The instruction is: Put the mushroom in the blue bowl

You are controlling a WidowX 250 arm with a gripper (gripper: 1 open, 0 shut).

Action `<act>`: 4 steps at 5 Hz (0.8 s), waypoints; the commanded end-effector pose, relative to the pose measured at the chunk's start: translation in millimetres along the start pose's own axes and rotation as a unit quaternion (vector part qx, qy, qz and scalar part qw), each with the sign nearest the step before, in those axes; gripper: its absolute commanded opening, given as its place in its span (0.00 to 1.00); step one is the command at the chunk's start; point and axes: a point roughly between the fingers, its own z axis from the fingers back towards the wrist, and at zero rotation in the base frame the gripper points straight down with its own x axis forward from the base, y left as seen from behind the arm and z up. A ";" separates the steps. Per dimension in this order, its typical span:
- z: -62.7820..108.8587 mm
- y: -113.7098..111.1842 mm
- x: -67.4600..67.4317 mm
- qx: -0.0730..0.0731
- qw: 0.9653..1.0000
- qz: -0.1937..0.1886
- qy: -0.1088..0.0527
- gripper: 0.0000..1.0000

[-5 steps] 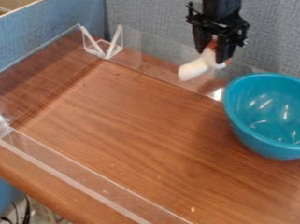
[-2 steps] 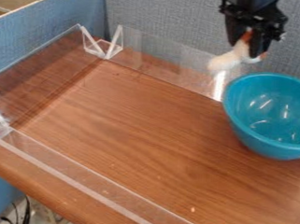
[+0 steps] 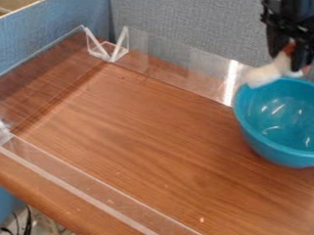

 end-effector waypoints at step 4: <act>-4.3 -16.3 9.7 -0.006 0.999 -0.040 -0.024 0.00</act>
